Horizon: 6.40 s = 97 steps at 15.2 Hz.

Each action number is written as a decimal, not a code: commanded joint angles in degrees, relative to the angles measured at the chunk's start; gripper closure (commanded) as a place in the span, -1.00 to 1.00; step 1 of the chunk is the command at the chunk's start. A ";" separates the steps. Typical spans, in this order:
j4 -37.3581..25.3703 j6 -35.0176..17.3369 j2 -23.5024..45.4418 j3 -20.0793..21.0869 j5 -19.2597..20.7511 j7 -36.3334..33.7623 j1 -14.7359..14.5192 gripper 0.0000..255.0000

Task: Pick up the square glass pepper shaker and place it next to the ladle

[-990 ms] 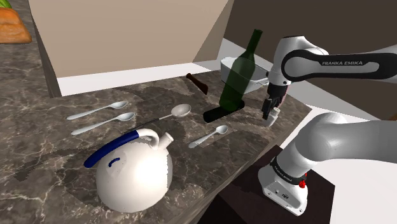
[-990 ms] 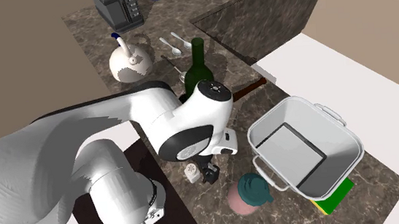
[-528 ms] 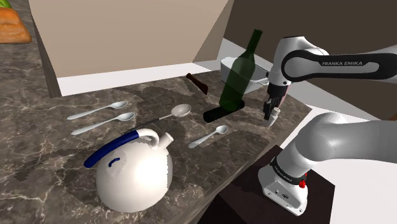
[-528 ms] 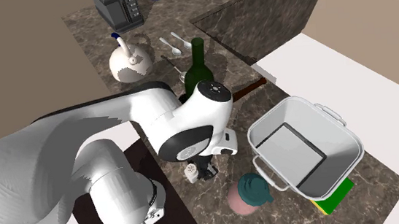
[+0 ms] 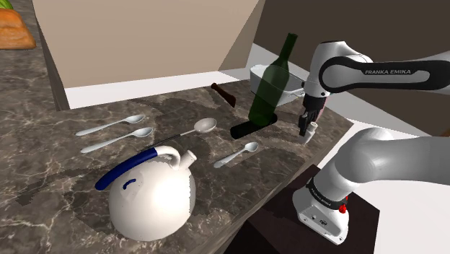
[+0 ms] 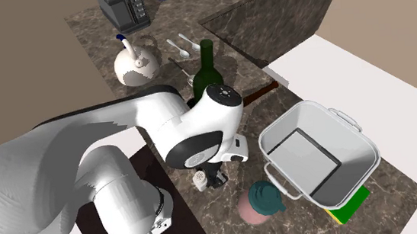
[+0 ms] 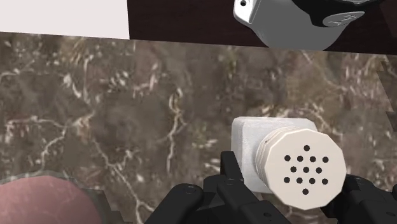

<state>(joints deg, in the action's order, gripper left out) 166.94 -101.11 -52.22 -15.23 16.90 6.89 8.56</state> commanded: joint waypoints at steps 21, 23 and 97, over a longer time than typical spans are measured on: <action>-14.86 17.22 -2.45 3.63 -3.65 1.48 -1.31 1.00; -16.47 18.65 -2.27 3.90 -3.90 1.62 -1.40 1.00; -57.64 -5.05 61.80 47.94 -21.07 -51.57 -17.66 1.00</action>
<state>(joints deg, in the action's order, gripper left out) 108.55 -105.33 9.12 32.62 -4.24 -44.71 -8.95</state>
